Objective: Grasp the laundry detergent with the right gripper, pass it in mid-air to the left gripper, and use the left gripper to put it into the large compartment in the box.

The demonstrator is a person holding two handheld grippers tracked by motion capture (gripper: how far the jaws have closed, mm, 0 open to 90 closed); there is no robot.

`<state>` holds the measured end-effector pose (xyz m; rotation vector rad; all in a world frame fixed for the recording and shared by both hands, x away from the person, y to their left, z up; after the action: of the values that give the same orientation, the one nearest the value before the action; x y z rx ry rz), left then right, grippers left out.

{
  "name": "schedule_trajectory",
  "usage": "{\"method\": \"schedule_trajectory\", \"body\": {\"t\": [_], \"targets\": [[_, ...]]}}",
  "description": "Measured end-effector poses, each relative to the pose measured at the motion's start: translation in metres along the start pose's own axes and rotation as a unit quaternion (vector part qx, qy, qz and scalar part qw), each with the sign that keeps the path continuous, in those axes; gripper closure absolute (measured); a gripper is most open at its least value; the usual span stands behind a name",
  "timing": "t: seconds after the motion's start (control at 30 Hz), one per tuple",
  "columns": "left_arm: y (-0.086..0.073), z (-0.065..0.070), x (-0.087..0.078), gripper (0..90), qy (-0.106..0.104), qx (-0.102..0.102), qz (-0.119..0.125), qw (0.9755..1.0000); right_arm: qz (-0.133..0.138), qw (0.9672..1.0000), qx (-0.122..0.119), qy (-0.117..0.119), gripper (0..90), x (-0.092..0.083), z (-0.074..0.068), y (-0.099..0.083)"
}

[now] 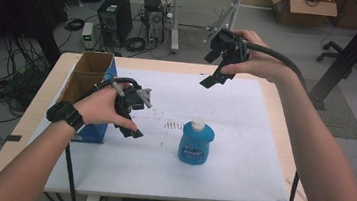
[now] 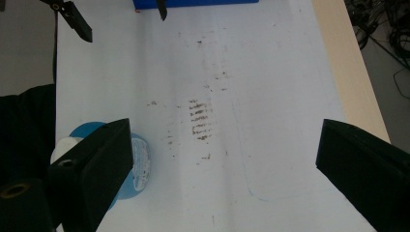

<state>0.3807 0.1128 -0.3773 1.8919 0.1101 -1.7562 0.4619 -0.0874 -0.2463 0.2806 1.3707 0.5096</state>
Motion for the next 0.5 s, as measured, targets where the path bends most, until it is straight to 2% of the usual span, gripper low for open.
{"method": "schedule_trajectory", "body": {"t": [0.17, 0.33, 0.5], "targets": [[-0.001, 0.001, -0.001, 4.6, 0.000, -0.003, -0.005, 1.0000, 0.011, 0.9999, -0.004, -0.004, 6.2, -0.008, -0.004, 0.000], [-0.002, 0.000, -0.003, 4.7, 0.005, -0.005, -0.004, 1.0000, 0.044, 0.9989, -0.009, -0.016, 6.1, -0.020, -0.012, -0.001], [-0.004, 0.000, -0.002, 4.7, 0.010, -0.005, -0.010, 0.9999, 0.061, 0.9977, -0.012, -0.025, 6.1, -0.027, -0.020, -0.005]]}}
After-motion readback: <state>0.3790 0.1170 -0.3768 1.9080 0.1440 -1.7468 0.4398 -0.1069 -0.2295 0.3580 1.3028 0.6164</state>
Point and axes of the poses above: each handheld gripper's, and its own axes: x roughly forward along the jaws, y roughly out of its top, z roughly to its right, the point moved 8 cm from there along x, roughly forward along the jaws, and after that the axes turned 14 degrees about -x, right-handed, at the moved point
